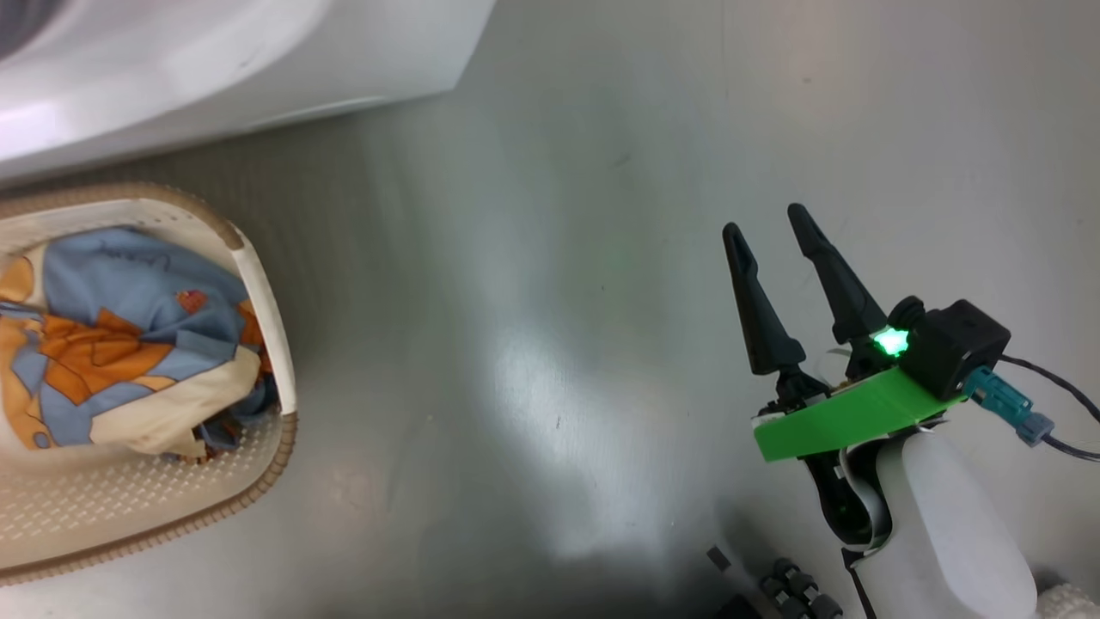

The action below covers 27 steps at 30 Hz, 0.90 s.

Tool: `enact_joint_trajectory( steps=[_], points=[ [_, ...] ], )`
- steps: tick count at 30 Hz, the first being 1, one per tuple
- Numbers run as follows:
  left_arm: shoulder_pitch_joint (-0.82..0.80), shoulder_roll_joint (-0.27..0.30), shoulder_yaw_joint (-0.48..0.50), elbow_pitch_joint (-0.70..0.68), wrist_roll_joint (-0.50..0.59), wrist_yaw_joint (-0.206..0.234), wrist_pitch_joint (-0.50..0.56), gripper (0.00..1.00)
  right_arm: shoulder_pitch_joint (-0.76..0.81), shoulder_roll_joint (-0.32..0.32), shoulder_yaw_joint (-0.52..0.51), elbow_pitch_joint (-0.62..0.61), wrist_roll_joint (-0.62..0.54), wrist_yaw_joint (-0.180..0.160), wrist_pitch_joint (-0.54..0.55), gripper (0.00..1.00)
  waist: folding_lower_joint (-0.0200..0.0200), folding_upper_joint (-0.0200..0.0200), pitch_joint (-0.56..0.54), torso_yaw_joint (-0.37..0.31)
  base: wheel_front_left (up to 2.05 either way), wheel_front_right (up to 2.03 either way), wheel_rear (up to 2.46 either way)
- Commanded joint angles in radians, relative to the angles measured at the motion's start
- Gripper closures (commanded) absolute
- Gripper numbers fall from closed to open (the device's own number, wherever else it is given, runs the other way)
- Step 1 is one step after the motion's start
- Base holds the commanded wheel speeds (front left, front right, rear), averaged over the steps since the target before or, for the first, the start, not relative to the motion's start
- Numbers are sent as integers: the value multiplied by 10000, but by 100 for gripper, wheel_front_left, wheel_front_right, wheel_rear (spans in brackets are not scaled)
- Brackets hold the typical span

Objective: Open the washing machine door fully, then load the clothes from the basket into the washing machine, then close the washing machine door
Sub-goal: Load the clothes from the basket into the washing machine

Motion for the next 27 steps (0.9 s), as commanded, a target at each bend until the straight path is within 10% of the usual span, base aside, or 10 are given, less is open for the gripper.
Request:
enact_joint_trajectory(
  steps=[1, 13, 15, 27],
  points=[
    [-247, 647, 103, -202, -146, -26, 72, 100, 138, 24, 249, -209, 150, 16, -48, 0, -2, 0, 280, -108, 0, 0, 0],
    [-879, 1320, -639, -145, -551, -27, -681, 100, -71, 24, 377, -142, 447, 16, -48, 0, -2, 0, 489, -330, 0, 0, 0],
    [-877, 1346, -709, 4, -681, -27, -666, 0, -82, 24, 359, -115, 468, 16, -48, 0, -2, 0, 459, -330, 0, 0, 0],
    [-714, 1089, -877, 1070, -1263, -22, 214, 0, -28, 24, 252, 34, 436, 16, -48, 0, -2, 0, -41, -154, 0, 0, 0]
  ],
)
